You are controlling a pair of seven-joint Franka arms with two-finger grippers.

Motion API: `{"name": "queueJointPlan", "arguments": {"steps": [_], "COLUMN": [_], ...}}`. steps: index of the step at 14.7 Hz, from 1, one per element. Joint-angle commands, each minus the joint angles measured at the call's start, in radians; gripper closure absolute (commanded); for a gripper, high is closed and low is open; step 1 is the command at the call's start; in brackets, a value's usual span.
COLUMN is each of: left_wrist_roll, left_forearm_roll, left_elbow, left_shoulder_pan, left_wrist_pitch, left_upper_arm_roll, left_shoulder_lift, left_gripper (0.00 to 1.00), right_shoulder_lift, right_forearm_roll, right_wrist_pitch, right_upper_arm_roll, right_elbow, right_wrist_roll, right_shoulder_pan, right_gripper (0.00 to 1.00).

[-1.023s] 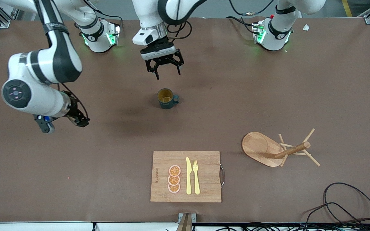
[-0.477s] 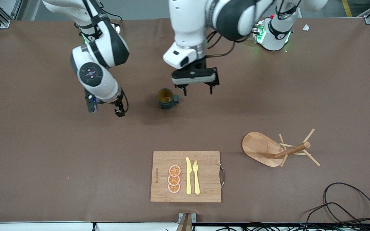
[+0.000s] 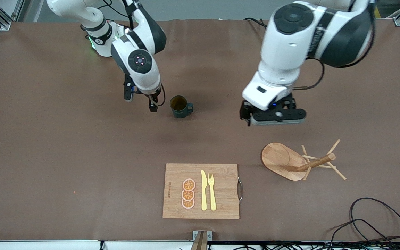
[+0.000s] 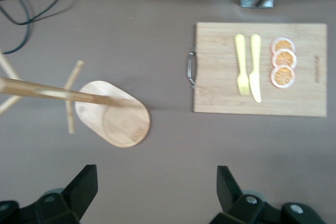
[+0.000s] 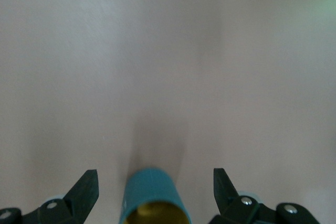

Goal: Transfer cup from left to right arm and place
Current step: 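Grasp the mug with the right gripper while the left gripper withdraws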

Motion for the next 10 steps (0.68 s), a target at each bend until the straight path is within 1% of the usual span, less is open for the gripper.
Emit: {"name": "queueJointPlan", "arguments": {"steps": [1,2,7,8,10], "left_wrist_roll": [0.013,0.036,0.244,0.301,0.416], "left_forearm_roll": [-0.018,-0.042,-0.065,-0.079,-0.114], "left_elbow": [0.0,0.0,0.001,0.001,0.001], "left_shoulder_pan": [0.055,0.079,0.164,0.194,0.246], "left_wrist_pitch": [-0.067,-0.088,-0.17,-0.171,-0.194], "left_upper_arm_roll": [-0.009,-0.009,-0.004,-0.007,-0.004], "left_shoulder_lift": [-0.055,-0.067,-0.102,-0.104,-0.105], "left_gripper": [0.0,0.0,0.0,0.0,0.0], "right_shoulder_lift": [0.009,0.016,0.09,0.104,0.134], "right_forearm_roll": [0.016,0.016,0.016,0.016,0.016], "right_wrist_pitch": [0.093,0.116,0.193,0.213,0.245], "right_upper_arm_roll": [-0.013,-0.013,-0.013,-0.013,-0.013], "right_elbow": [-0.029,-0.029,-0.027,-0.027,-0.027], "right_wrist_roll": [0.135,0.169,0.271,0.272,0.292], "right_shoulder_pan": [0.067,0.074,0.153,0.166,0.176], "right_gripper": [0.03,0.0,0.0,0.0,0.05]}}
